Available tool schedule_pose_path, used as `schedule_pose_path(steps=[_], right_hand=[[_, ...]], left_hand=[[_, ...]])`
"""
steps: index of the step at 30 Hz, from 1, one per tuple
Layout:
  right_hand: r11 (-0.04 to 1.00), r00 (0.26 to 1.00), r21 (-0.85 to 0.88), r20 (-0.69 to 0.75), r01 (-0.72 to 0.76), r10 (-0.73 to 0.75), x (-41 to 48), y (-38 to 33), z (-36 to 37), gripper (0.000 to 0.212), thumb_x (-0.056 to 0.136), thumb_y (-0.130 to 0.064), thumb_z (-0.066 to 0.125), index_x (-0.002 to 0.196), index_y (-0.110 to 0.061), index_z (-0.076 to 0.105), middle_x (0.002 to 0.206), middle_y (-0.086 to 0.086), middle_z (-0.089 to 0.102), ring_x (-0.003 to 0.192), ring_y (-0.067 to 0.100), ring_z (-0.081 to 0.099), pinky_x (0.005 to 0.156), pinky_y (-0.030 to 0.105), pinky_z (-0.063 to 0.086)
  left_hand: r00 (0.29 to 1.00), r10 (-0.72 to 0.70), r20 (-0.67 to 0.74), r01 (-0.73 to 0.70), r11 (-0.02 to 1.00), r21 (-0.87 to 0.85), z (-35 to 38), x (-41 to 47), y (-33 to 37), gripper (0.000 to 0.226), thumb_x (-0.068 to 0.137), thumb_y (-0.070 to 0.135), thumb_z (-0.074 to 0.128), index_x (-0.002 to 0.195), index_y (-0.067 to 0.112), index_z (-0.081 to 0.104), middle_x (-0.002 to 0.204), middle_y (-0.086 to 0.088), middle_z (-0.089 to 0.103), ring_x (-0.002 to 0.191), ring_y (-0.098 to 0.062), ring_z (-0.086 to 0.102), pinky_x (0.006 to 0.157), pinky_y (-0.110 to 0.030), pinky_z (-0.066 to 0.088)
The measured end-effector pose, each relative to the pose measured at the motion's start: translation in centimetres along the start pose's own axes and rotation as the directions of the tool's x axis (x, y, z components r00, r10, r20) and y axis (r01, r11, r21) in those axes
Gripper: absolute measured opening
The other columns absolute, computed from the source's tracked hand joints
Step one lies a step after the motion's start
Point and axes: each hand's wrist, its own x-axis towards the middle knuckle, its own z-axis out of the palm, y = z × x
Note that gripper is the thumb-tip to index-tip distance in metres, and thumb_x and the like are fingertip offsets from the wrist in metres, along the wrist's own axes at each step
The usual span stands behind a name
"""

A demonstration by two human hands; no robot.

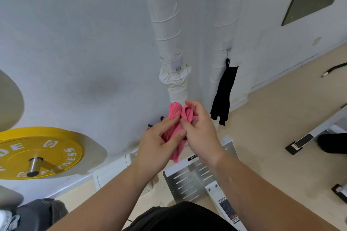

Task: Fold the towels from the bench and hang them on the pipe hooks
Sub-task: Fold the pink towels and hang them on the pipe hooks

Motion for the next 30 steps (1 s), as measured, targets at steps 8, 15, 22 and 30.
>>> schedule_pose_path(steps=[8,15,22,30], right_hand=[[0.991,0.995,-0.102,0.044,0.090,-0.086,0.3,-0.6,-1.8,0.060,0.090,-0.002,0.062,0.128,-0.046,0.046,0.125,-0.006,0.057,0.107,0.011,0.065,0.101,0.039,0.054],[0.989,0.897,-0.118,0.442,0.085,-0.024,1.3,-1.9,-6.1,0.081,0.092,-0.017,0.072,0.151,-0.050,0.028,0.135,-0.025,0.056,0.121,-0.005,0.058,0.102,0.016,0.046],[0.997,0.983,0.074,0.181,-0.038,0.024,1.8,-0.8,-5.6,0.065,0.098,-0.010,0.062,0.132,-0.063,0.045,0.131,0.001,0.065,0.113,0.022,0.068,0.102,0.049,0.053],[0.994,0.955,0.058,0.287,-0.089,0.069,1.7,0.4,-5.9,0.054,0.098,-0.002,0.057,0.123,-0.050,0.061,0.125,-0.007,0.067,0.115,0.017,0.065,0.096,0.038,0.055]], left_hand=[[0.994,-0.104,-0.023,0.102,0.993,-0.061,-0.9,1.9,-0.3,0.066,0.083,-0.014,0.056,0.107,0.044,0.073,0.091,0.012,0.079,0.077,-0.007,0.067,0.069,-0.024,0.055],[0.913,-0.204,0.353,0.316,0.901,-0.298,-3.8,4.8,0.7,0.068,0.072,-0.012,0.060,0.131,0.022,0.063,0.113,-0.028,0.071,0.092,-0.038,0.062,0.083,-0.048,0.044],[0.844,-0.434,0.317,0.537,0.670,-0.513,-3.7,4.5,-1.8,0.062,0.076,0.041,0.074,0.137,0.037,0.059,0.126,0.002,0.070,0.109,-0.027,0.059,0.091,-0.042,0.043],[0.902,-0.429,-0.035,0.357,0.791,-0.498,-1.7,3.0,-2.6,0.088,0.093,-0.005,0.063,0.149,0.054,0.028,0.091,-0.023,0.068,0.086,-0.033,0.067,0.088,-0.059,0.053]])
